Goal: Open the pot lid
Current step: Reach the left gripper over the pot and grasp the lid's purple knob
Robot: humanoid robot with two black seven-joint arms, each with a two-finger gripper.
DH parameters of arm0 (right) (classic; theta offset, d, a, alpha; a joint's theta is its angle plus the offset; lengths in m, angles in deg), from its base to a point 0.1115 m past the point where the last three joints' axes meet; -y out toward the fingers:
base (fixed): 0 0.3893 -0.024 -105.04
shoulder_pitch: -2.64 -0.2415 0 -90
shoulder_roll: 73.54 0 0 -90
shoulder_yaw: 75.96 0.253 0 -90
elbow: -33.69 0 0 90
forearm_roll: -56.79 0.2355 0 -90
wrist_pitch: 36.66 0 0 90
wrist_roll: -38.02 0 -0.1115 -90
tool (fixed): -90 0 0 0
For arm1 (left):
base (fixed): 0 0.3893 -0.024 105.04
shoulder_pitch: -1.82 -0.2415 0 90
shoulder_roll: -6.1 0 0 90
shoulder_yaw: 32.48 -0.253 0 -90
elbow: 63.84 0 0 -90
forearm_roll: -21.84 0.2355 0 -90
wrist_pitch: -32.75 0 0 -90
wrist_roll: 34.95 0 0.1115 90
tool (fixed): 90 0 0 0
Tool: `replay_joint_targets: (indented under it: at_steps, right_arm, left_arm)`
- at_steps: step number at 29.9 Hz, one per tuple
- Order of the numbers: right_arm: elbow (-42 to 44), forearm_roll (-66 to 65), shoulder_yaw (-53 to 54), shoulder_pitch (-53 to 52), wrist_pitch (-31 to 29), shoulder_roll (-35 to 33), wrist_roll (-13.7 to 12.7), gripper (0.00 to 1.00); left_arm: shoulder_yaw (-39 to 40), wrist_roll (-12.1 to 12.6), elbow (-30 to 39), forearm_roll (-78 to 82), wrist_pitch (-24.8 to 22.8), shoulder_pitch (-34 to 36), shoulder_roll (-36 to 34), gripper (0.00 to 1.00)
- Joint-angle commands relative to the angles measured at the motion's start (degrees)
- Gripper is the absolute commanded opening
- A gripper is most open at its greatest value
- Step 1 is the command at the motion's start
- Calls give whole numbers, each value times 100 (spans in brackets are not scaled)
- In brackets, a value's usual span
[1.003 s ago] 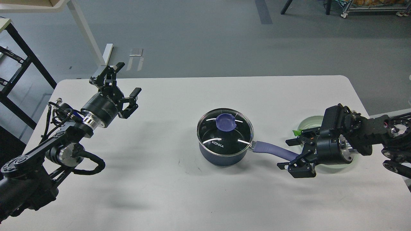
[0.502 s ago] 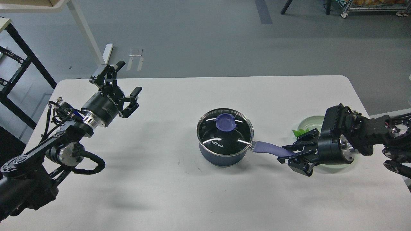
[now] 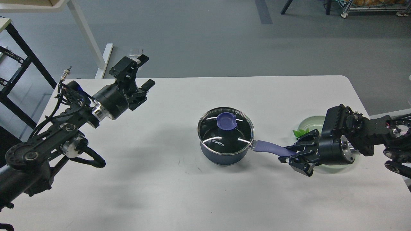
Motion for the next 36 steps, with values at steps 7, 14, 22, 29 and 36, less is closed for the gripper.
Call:
replay_joint_targets:
  at_steps: [7, 14, 22, 29, 36]
  right_arm:
    - [0, 0, 1, -6, -1, -1, -1, 28]
    - [0, 18, 1, -6, -1, -18, -1, 28]
    - [0, 18, 1, 3, -1, -44, -1, 29]
    - [0, 18, 1, 3, -1, -44, -1, 29]
    - [0, 18, 1, 3, -1, -44, -1, 29]
  left_arm:
    - [-1525, -403, 595, 4366, 221, 1740, 19, 99]
    - [-3371, -403, 411, 5696, 1241, 2919, 440, 99]
    - [-3761, -403, -722, 6374, 1558, 3087, 1302, 99]
    - [-3813, -403, -1101, 6391, 1655, 3122, 1549, 99]
    - [-3813, -403, -1119, 6347, 1638, 3052, 1672, 99]
